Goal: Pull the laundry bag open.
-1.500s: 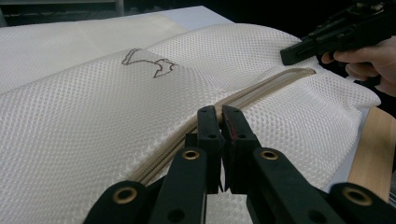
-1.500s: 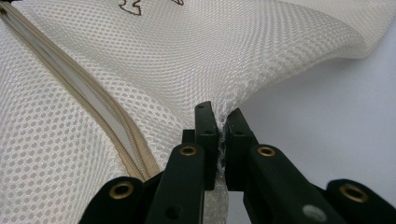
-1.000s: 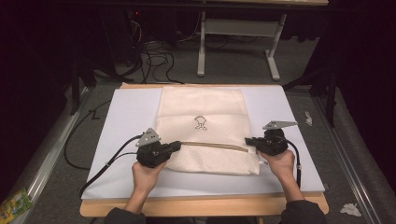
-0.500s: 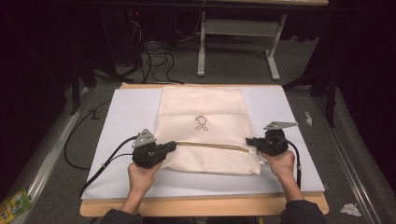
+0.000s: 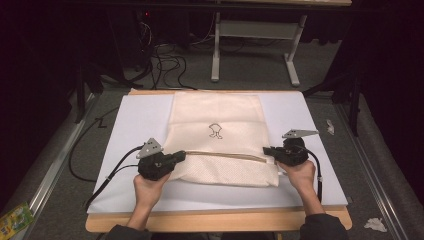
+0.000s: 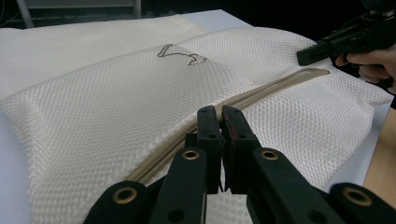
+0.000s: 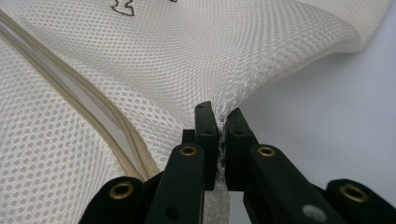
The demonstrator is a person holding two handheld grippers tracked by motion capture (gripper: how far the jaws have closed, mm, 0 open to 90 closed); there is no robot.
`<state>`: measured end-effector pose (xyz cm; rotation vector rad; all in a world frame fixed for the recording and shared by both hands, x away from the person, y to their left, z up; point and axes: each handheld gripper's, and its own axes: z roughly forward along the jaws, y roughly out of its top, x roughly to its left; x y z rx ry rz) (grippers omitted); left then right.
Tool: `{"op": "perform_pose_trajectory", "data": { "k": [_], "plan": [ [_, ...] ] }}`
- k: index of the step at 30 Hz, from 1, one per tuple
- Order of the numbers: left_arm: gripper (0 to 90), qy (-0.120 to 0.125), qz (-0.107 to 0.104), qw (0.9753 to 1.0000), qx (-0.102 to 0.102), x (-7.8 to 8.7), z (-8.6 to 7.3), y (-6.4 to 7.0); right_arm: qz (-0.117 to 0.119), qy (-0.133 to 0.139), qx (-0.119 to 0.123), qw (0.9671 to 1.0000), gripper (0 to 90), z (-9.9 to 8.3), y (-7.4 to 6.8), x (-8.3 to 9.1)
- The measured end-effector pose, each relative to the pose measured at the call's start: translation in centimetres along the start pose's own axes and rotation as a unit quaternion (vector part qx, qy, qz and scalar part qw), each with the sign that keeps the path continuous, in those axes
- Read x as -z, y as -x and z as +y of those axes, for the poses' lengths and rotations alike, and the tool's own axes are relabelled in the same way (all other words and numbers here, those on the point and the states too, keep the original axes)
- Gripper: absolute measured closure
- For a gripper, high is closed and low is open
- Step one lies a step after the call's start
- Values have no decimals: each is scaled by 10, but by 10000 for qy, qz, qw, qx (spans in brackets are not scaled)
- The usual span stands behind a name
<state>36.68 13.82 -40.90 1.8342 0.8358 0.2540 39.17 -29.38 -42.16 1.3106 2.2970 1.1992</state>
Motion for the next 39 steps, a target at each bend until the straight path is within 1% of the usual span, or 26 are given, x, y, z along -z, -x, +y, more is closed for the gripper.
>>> {"op": "perform_pose_trajectory", "data": {
  "k": [4, 7, 9, 14, 17, 19, 21, 23, 27, 32, 34, 39],
  "plan": [
    [872, 7, 35, 10000, 15, 3, 1, -2, -36, 11, -35, 10000, 883, 0, 2, 1],
    [872, 19, 60, 10000, -21, 6, 1, -3, -36, 29, -38, 10000, 884, 0, 1, 1],
    [872, 60, 27, 10000, 50, 7, 0, -5, -11, 36, -61, 10000, 883, 1, 1, 1],
    [872, 30, 30, 10000, 52, 8, 1, -6, 2, 63, -52, 10000, 883, 2, 0, 2],
    [872, 65, 34, 10000, 41, 10, 1, -6, 7, 74, -17, 10000, 883, 3, 0, 2],
    [872, 74, 64, 9999, 75, 11, 1, -7, -20, 79, -17, 10000, 883, 3, 0, 3],
    [872, 105, 55, 9999, 88, 13, 1, -8, -22, 85, -59, 9999, 883, 3, 1, 4],
    [872, 93, 46, 9999, 81, 14, 2, -8, -9, 103, -77, 9999, 883, 3, 1, 6],
    [872, 97, 93, 9999, 52, 14, 1, -8, -12, 106, -32, 9999, 883, 4, 1, 6],
    [872, 83, 95, 9999, 61, 14, 0, -8, -6, 101, -53, 9999, 883, 3, 1, 5],
    [872, 90, 149, 9998, 53, 16, 0, -8, -11, 105, -36, 9999, 883, 3, 1, 6],
    [872, 174, 165, 9996, 158, 23, 0, -14, -62, 126, -78, 9999, 883, 2, 4, 8]
  ]
}}
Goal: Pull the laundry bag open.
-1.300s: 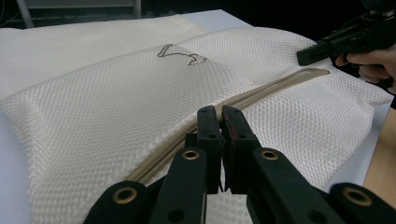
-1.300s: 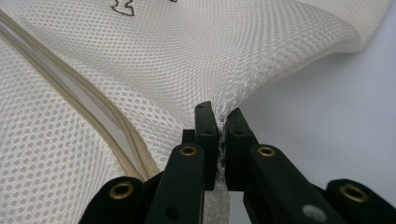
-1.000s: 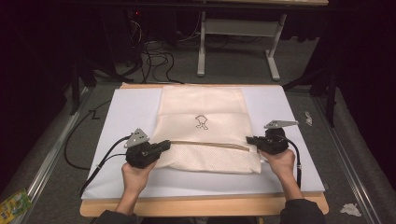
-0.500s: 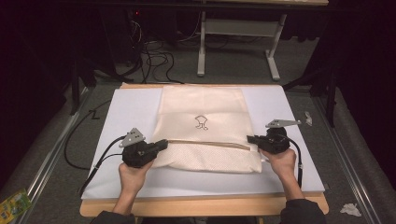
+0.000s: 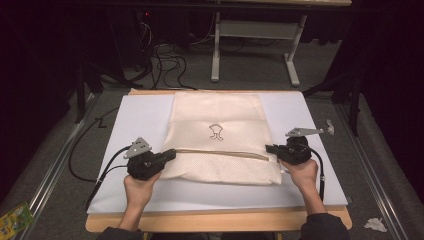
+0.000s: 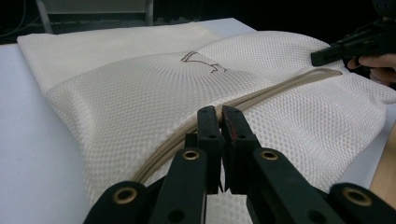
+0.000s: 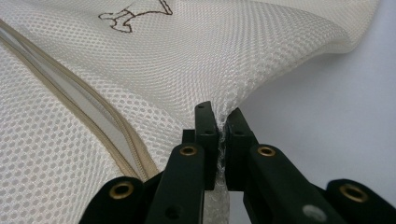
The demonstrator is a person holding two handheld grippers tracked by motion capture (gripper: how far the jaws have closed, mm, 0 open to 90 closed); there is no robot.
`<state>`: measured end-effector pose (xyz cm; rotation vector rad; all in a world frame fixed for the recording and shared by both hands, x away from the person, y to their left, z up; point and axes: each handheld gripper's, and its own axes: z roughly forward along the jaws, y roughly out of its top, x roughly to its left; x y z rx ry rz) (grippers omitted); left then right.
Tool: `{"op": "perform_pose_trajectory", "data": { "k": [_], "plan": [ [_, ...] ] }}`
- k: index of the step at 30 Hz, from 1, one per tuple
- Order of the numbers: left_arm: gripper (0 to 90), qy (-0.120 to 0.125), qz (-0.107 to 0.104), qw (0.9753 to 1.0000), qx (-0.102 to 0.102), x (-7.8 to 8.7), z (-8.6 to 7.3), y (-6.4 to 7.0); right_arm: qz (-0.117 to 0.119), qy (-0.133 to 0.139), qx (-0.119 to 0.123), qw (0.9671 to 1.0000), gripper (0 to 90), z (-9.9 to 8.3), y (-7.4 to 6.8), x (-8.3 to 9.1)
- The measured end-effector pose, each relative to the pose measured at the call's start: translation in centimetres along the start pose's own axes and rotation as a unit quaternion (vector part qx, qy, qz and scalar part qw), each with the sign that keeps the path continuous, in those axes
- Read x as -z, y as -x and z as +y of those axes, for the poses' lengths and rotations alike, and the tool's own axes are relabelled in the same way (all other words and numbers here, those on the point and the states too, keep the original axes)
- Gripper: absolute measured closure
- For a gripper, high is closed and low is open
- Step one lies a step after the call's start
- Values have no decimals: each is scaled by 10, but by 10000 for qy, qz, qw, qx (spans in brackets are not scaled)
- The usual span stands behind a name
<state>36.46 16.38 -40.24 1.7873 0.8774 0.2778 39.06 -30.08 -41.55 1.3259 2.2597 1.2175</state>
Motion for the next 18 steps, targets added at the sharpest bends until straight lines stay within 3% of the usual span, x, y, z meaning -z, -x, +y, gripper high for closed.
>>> {"op": "perform_pose_trajectory", "data": {
  "k": [18],
  "plan": [
    [872, 54, 223, 9997, 127, 17, -2, -12, -34, -8, 10, 10000, 883, -1, 2, 2]
  ]
}}
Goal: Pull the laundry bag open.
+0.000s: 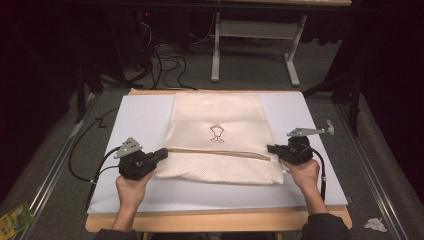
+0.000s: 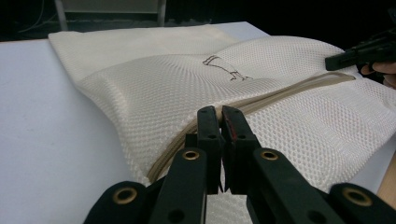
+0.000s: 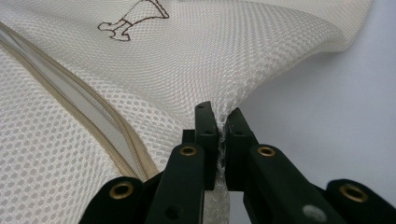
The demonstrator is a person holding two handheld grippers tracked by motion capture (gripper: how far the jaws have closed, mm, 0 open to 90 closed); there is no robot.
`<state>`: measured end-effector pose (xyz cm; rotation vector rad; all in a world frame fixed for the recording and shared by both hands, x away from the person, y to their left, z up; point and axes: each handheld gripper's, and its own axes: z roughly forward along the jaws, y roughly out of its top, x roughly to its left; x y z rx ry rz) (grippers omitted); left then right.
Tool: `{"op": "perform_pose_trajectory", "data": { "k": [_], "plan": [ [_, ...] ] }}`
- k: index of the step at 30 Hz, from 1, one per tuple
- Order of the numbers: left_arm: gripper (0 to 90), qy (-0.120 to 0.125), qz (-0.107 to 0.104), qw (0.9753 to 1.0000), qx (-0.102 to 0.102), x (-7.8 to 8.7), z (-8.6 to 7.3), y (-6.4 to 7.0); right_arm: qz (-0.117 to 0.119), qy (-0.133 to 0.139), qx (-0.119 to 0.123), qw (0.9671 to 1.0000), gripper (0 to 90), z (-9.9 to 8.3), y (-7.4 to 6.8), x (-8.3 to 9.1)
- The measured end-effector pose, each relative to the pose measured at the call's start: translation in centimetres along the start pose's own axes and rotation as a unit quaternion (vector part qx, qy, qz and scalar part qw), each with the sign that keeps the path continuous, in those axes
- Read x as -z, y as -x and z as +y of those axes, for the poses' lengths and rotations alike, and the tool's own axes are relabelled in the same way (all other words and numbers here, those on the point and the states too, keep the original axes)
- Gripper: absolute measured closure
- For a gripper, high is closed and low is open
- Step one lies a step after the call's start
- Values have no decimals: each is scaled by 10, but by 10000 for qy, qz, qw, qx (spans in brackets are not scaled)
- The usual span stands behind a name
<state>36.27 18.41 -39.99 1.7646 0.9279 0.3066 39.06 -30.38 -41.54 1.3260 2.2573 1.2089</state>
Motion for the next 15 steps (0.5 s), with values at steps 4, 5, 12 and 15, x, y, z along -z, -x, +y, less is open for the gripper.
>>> {"op": "perform_pose_trajectory", "data": {
  "k": [4, 5, 12, 15],
  "plan": [
    [872, 9, -13, 10000, 61, 0, 0, -2, 19, 10, -61, 10000, 883, -1, 0, 0],
    [872, 17, -23, 10000, 58, 0, 0, -1, 14, 7, -41, 10000, 883, -1, 1, 1],
    [872, 0, 57, 10000, 39, 4, 0, -4, -1, -8, -47, 10000, 883, 1, 2, 1],
    [872, -4, 32, 10000, 48, 3, 1, -5, 5, 3, -69, 10000, 883, 1, 4, 2]
  ]
}}
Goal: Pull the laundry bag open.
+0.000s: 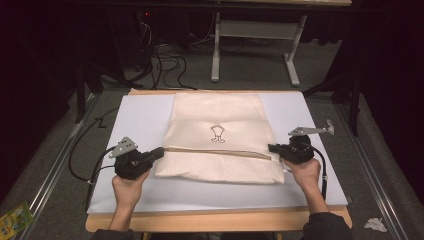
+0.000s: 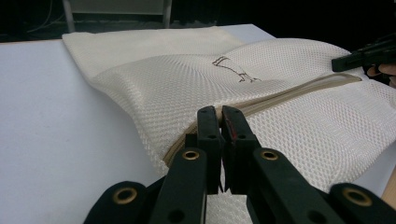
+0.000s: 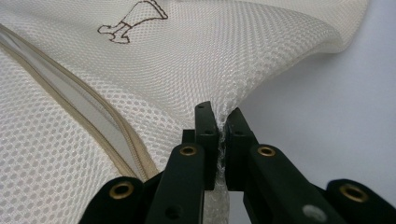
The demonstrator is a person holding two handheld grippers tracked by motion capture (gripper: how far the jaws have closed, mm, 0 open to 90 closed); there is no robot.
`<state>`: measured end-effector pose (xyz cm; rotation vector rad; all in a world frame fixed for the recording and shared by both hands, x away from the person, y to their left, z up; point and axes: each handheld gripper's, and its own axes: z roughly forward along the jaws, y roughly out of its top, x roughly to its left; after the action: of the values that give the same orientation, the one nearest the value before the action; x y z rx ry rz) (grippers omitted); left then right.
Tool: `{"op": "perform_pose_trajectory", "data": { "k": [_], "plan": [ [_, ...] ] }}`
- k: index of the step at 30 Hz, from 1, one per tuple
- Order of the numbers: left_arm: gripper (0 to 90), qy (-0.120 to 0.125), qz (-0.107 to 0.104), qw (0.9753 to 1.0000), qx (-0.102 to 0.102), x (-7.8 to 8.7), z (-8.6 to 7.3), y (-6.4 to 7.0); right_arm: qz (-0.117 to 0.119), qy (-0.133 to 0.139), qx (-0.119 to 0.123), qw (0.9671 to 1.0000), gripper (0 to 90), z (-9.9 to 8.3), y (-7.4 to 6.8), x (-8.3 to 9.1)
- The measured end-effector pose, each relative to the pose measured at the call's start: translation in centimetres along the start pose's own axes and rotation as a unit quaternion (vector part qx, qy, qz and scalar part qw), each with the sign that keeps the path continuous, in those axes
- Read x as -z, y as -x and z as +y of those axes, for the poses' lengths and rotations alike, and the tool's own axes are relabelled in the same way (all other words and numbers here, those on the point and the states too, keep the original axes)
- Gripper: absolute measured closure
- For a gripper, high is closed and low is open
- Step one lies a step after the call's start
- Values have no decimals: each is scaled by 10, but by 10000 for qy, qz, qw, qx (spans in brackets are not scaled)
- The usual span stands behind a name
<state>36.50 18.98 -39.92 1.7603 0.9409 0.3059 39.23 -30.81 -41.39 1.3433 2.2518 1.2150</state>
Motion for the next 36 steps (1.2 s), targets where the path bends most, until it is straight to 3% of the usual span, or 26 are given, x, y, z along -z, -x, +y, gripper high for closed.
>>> {"op": "perform_pose_trajectory", "data": {
  "k": [5, 36],
  "plan": [
    [872, -1, 94, 10000, -30, 2, -1, -1, -40, -11, 12, 10000, 883, 1, 0, 1],
    [873, -128, 150, 9998, 66, 8, -4, -12, -143, -64, 2, 9999, 885, 0, 5, 4]
  ]
}}
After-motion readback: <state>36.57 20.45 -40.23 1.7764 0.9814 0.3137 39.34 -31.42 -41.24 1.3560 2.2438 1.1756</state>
